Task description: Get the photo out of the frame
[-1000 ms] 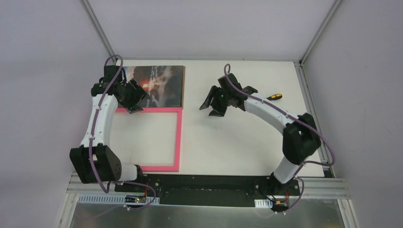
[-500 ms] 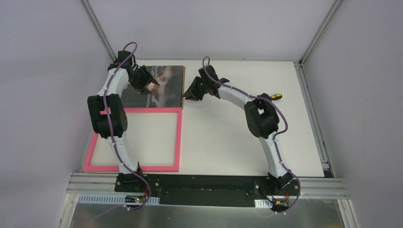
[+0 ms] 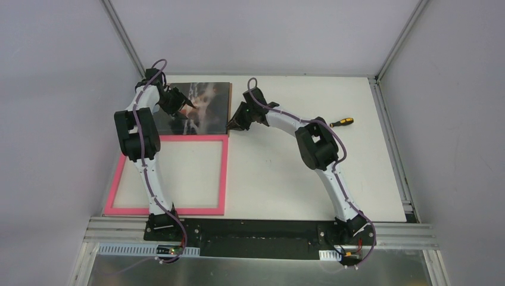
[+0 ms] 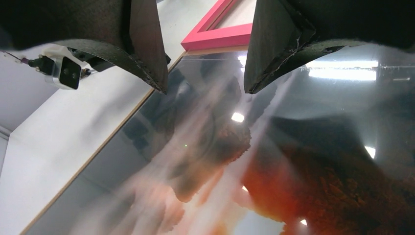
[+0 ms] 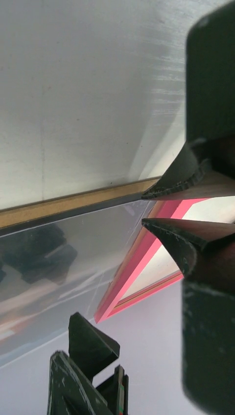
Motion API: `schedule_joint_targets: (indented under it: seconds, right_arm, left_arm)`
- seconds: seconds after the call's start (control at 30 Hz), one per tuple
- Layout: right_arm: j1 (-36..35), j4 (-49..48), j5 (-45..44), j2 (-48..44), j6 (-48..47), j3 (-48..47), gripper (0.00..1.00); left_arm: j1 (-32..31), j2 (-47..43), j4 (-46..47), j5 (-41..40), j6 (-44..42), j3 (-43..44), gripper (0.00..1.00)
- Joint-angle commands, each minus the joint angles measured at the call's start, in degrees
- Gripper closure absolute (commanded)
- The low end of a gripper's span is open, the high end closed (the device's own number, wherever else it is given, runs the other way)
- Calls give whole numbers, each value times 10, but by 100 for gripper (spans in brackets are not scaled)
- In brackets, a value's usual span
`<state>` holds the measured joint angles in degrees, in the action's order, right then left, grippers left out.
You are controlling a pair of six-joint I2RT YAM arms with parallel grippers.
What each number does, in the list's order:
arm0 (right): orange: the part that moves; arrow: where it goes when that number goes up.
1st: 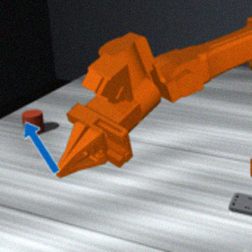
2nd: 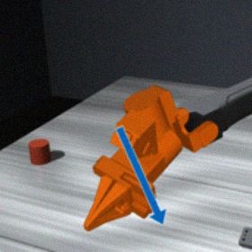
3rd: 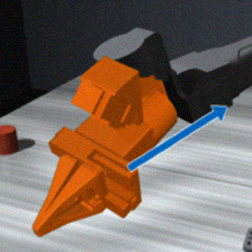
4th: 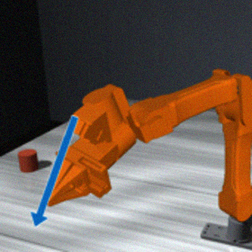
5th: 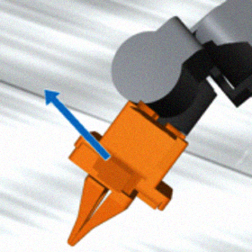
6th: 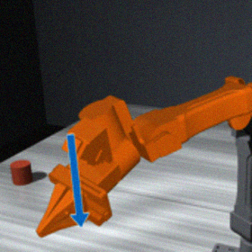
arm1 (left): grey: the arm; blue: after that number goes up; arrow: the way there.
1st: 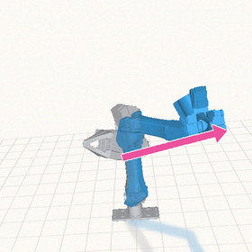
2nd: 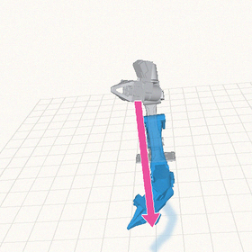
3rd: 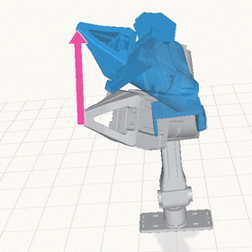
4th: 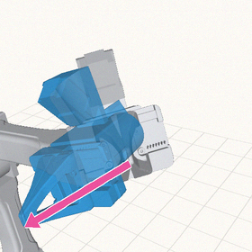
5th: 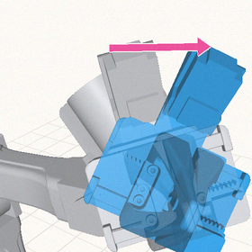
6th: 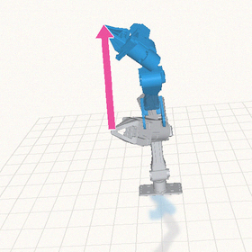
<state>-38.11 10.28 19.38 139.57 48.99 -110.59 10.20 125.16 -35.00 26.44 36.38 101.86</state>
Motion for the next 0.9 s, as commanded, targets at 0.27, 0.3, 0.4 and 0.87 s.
schedule_joint_targets:
  seconds: [0.27, 0.3, 0.4, 0.87]
  right_arm:
    - [-2, -2, -13, 23, 5, -47, 81]
    - [-3, 1, -16, 24, 4, -47, 81]
    - [-2, 25, -26, 31, -2, -57, 81]
    - [-13, 79, -49, 50, -53, -85, 74]
  left_arm:
    - [7, 24, -5, -26, 20, -12, 42]
    - [8, 26, -5, -26, 22, -15, 43]
    - [10, 29, -6, -27, 25, -25, 43]
    - [14, 41, -11, -27, 26, -43, 43]
